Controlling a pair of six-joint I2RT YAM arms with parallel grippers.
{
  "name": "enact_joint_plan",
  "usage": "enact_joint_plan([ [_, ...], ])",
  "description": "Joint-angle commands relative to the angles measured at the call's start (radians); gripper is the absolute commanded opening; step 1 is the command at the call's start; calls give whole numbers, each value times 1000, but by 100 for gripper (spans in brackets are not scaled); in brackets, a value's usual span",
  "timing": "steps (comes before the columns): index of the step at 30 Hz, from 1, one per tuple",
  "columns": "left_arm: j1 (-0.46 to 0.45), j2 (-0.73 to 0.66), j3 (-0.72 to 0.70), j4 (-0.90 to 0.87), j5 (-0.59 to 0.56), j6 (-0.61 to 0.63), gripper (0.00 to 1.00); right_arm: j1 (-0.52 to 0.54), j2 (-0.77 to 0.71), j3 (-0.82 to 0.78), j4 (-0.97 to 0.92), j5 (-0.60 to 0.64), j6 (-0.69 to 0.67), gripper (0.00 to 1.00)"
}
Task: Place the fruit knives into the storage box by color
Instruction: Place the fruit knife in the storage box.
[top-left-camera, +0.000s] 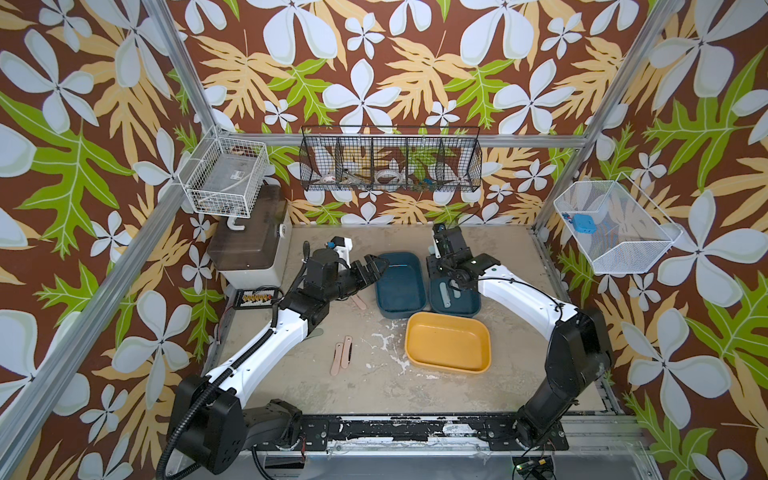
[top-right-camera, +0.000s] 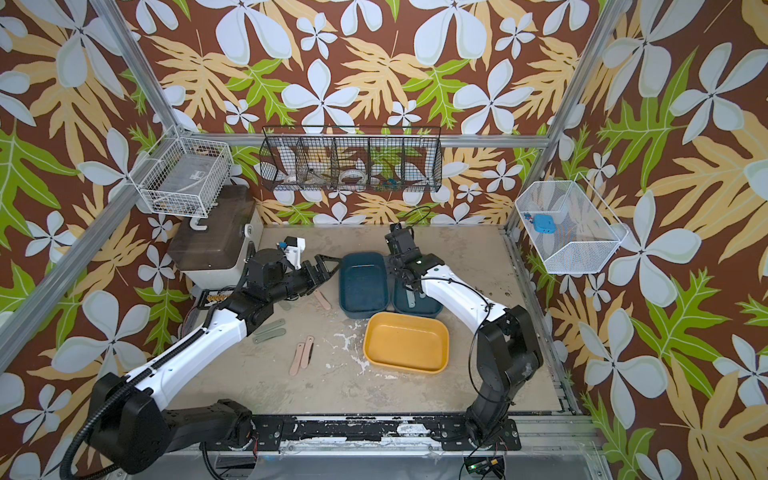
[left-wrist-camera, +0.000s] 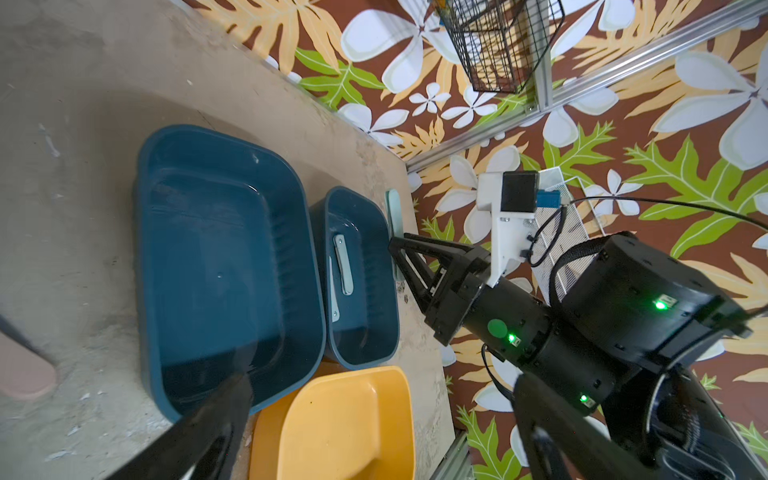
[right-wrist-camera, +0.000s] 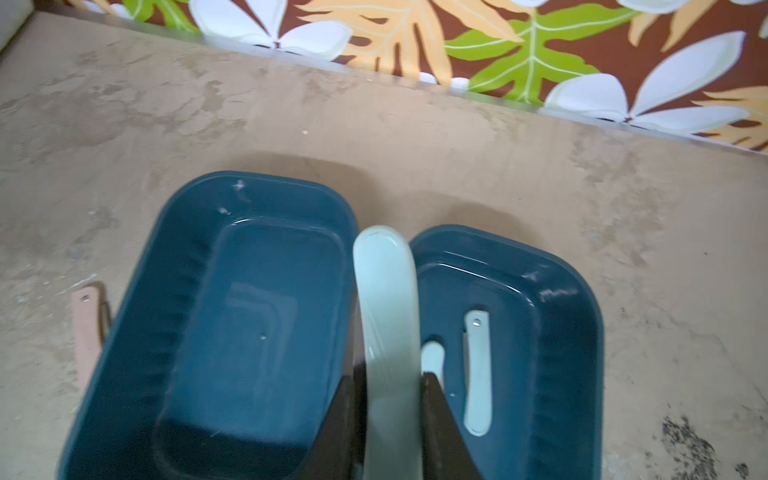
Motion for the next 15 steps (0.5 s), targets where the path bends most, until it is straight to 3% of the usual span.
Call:
enact_joint_plan([
  [1,-35,33,29,33,-16,11,100,-63,-29,-70,53,-35,18,20],
  [6,-57,72,45,34,-24,17,100,-143,-22,-162,88,-73,26,20],
  [15,-58,79,43,26,-39,30,100,-150,76,-197,129,-149,32,20],
])
